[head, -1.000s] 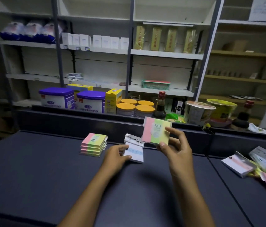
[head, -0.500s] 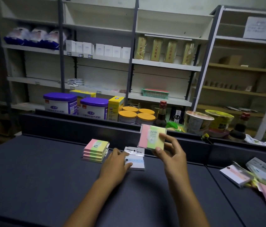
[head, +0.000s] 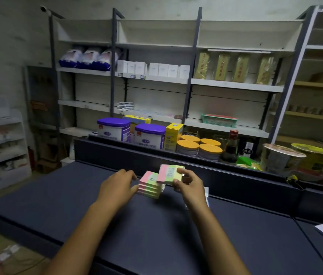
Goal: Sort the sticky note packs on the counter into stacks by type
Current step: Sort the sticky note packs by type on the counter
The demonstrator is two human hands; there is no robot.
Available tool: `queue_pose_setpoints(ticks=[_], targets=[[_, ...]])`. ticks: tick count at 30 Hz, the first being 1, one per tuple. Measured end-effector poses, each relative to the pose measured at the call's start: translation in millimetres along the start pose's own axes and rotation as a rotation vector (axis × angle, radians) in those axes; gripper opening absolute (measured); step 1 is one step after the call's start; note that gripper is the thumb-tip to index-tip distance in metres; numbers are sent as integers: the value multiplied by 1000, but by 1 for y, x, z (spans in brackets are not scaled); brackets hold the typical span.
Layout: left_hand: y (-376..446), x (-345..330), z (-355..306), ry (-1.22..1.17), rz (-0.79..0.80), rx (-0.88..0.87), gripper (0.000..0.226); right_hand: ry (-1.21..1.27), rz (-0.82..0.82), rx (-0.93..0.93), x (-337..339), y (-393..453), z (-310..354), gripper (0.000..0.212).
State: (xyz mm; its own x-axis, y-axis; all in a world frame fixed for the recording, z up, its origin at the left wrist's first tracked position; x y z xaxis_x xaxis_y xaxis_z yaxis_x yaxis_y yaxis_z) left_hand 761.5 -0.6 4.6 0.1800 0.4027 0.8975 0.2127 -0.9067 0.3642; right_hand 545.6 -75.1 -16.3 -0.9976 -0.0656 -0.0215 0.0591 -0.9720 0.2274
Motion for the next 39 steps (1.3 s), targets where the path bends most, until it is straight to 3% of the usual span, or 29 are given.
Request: queue_pose_setpoints(ticks=[12, 18, 24, 27, 34, 39], targets=[[3, 1, 40, -29, -14, 31, 27, -290, 21, -33, -49, 37, -27, 30], [5, -8, 44, -36, 0, 19, 29, -692, 49, 98, -56, 36, -35, 32], [6, -18, 32, -62, 16, -12, 28, -741, 106, 185, -53, 30, -26, 34], [5, -21, 11, -80, 19, -46, 25, -760, 138, 223, -28, 22, -16, 35], [-8, -21, -84, -111, 67, -187, 25, -1161, 246, 113, 82, -14, 15, 41], [-39, -33, -184, -134, 143, -354, 30, -1310, 186, 20, 185, -63, 37, 45]])
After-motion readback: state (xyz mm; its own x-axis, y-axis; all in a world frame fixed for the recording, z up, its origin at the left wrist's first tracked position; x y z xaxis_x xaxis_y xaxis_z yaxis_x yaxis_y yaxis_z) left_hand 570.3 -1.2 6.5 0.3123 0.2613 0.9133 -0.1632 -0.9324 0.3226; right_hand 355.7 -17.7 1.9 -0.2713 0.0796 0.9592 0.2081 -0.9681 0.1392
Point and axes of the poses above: each hand's wrist, its own y-axis towards the middle knuckle, its own x-axis out of the back of the hand, z = x × y, the point moved 5 cm from there along y, towards the middle knuckle, and after that the axes turned 6 degrees about y, right-handed, at the moved point
